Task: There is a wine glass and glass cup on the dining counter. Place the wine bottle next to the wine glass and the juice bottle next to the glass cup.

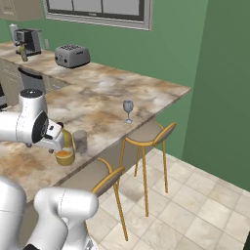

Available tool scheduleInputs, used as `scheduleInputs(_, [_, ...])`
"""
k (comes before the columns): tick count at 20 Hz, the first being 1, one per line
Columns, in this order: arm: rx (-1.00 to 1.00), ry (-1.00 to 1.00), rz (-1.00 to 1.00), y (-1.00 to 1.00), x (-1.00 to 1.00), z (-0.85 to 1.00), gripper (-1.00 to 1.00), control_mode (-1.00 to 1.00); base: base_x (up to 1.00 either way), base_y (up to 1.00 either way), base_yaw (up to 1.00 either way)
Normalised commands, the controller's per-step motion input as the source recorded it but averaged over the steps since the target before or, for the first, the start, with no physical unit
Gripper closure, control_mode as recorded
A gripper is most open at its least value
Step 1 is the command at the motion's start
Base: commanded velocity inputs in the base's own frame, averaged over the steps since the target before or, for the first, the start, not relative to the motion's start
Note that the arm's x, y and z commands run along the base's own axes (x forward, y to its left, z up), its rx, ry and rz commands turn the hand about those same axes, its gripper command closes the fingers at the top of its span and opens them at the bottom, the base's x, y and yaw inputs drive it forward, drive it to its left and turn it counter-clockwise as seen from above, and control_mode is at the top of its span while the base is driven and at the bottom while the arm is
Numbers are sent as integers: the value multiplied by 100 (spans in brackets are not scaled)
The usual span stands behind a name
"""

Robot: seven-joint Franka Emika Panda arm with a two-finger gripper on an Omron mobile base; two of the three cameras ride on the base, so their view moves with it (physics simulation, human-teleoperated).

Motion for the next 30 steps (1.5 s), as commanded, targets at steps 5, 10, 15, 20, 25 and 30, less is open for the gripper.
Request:
scheduleInputs(5, [0, 0, 0, 0, 0, 0, -100, -100, 0, 0, 0])
scheduleInputs(10, [0, 0, 0, 0, -2, 0, -100, 100, -7, 0, 0])
scheduleInputs(15, [0, 0, 0, 0, 0, 0, -100, 100, -38, 1, 0])
scheduleInputs(20, [0, 0, 0, 0, 0, 0, -100, 100, -63, 9, 0])
scheduleInputs(25, [0, 0, 0, 0, 0, 0, -100, 100, -72, 7, 0])
scheduleInputs(30, [0, 0, 0, 0, 0, 0, -100, 100, -76, 18, 7])
